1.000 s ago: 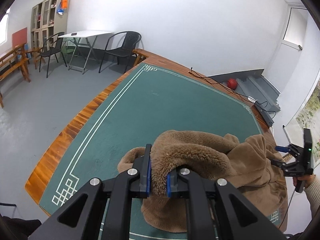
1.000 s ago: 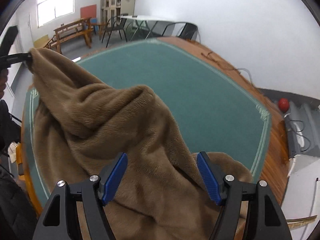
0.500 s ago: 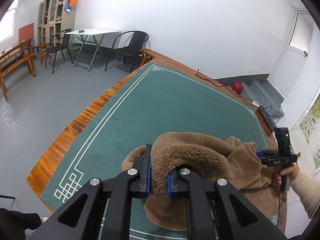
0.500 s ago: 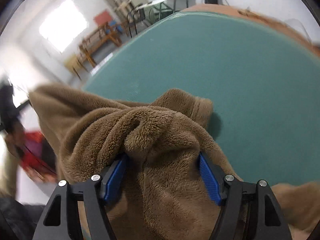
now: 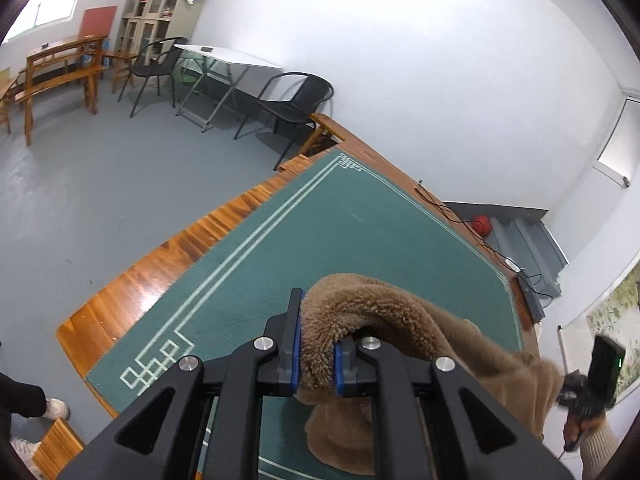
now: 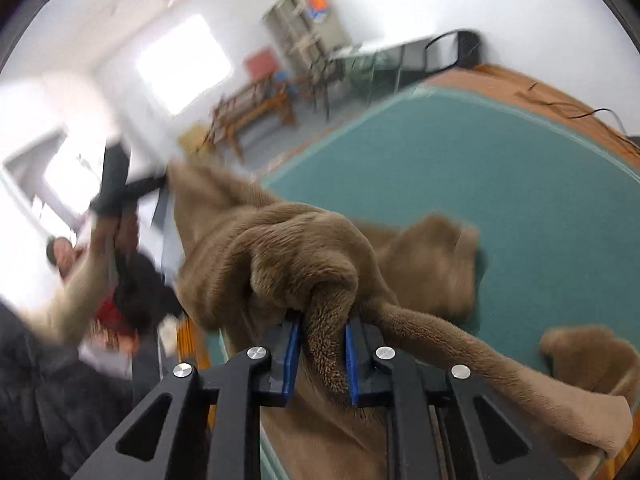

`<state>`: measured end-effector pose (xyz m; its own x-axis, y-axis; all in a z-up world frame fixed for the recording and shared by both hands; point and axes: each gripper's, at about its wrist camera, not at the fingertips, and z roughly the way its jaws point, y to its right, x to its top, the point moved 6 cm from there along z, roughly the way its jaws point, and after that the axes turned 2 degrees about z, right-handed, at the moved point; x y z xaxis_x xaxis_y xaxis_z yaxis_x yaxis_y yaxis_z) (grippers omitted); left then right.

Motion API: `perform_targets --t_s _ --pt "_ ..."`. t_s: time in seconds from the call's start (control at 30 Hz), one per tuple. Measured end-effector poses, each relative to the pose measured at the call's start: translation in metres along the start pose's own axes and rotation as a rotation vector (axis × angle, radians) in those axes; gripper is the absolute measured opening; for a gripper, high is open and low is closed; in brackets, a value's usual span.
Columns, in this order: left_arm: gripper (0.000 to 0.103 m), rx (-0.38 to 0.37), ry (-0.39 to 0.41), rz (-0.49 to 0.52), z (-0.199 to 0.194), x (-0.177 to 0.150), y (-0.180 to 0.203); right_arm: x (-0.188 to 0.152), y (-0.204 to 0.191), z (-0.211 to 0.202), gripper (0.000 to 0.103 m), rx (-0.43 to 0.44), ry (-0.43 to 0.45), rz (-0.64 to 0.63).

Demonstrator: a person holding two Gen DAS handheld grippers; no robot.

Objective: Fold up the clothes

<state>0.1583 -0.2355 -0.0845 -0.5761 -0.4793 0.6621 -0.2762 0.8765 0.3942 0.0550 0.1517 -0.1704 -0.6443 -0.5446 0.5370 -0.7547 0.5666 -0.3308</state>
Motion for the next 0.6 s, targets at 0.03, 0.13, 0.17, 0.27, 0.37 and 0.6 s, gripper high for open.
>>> perform_targets --t_s 0.03,0.13,0.17,0.27,0.37,0.6 --pt "0.013 0.006 -0.002 0.003 0.001 0.000 -0.002 -0.006 -0.002 0.005 0.036 -0.047 -0.037 -0.030" --pt "0.013 0.025 -0.016 0.011 0.006 -0.002 -0.007 -0.020 -0.007 0.009 0.061 -0.132 -0.081 -0.089" --pt "0.013 0.033 -0.022 0.016 0.007 -0.003 -0.008 -0.023 -0.009 0.009 0.061 -0.132 -0.086 -0.095" --pt "0.014 0.038 -0.026 0.022 0.008 -0.006 -0.010 -0.031 -0.003 -0.013 0.061 -0.107 -0.057 -0.100" --pt "0.015 0.035 -0.031 0.009 0.010 -0.009 -0.014 -0.010 -0.002 -0.022 0.061 -0.073 0.006 -0.081" --pt "0.015 0.033 -0.032 0.019 0.008 -0.011 -0.013 0.033 -0.031 0.016 0.062 0.012 -0.060 -0.181"
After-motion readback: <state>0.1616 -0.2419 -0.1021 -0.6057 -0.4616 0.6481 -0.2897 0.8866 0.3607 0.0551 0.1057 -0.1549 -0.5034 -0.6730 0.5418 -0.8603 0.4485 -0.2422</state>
